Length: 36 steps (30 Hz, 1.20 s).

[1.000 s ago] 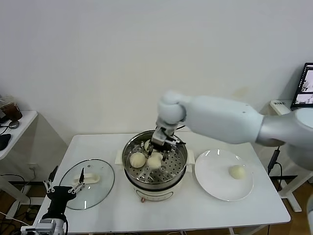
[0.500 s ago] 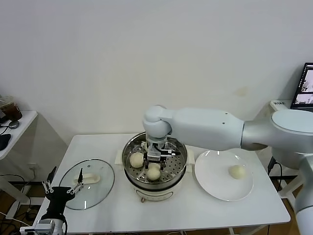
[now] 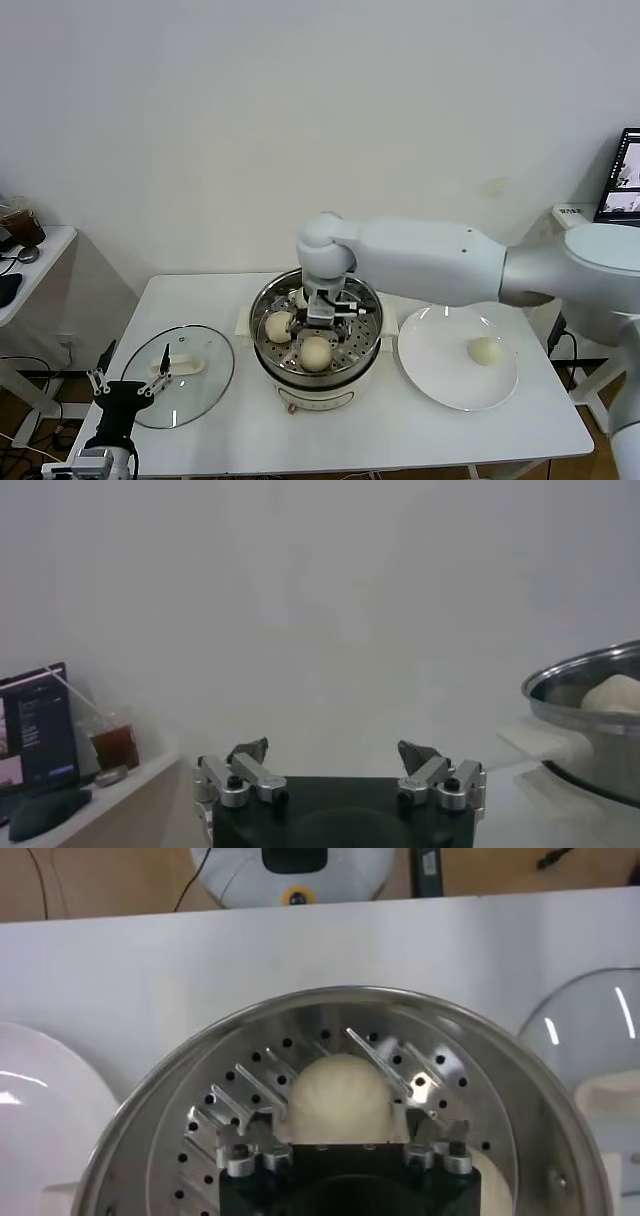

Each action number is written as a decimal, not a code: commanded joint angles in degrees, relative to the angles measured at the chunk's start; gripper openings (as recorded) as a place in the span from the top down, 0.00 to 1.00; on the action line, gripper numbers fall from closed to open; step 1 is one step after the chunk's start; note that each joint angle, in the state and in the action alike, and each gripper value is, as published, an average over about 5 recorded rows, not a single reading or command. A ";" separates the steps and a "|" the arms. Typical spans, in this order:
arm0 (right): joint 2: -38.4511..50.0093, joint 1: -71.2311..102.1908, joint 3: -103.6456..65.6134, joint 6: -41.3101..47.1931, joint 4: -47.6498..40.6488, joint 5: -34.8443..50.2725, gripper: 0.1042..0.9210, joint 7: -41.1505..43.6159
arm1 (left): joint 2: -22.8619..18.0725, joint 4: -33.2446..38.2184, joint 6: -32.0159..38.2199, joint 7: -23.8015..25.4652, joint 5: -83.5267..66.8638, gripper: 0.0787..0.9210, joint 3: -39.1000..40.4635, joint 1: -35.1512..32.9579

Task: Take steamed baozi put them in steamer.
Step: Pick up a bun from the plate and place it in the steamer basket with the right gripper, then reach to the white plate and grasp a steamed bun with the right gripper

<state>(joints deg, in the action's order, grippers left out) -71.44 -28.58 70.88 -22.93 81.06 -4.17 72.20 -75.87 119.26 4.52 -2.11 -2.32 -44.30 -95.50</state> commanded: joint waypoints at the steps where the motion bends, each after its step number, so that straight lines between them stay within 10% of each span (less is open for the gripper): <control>1: 6.97 -3.40 -4.95 4.91 0.35 0.50 0.12 -0.35 | 0.13 0.02 -0.04 0.04 -0.06 0.12 0.01 0.09; 15: 37.84 2.11 -12.66 38.25 5.16 0.37 0.12 1.34 | 1.53 -0.45 -0.10 0.17 0.16 0.12 1.08 0.88; 36: 42.33 44.75 -46.85 28.28 -10.40 -16.48 0.12 -1.79 | 1.67 -1.14 -0.12 0.36 1.27 0.12 2.82 0.59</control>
<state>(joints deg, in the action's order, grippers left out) -30.87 0.39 36.97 5.89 76.79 -13.82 71.17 -74.25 118.10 4.35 -1.77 -1.08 -41.64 -94.83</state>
